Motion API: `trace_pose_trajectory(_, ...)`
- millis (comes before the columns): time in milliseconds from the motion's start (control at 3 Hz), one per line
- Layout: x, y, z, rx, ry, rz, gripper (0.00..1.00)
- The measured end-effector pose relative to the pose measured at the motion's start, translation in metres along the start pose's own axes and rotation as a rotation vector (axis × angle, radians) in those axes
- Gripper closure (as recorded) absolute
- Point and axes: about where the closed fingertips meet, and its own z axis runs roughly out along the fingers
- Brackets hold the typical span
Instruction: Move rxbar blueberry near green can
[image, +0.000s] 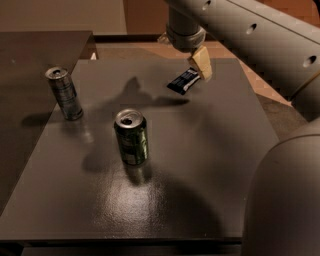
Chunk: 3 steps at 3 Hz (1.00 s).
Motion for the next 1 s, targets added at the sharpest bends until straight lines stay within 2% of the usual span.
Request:
trace_pose_trajectory(333, 0.008, -0.001, 0.014, -0.051, 0.006, -0.076, 0.0)
trace_pose_trajectory(667, 0.009, 0.004, 0.029, -0.108, -0.016, -0.139, 0.0)
trace_pose_trajectory(1000, 0.003, 0.015, 0.042, -0.153, -0.048, -0.171, 0.0)
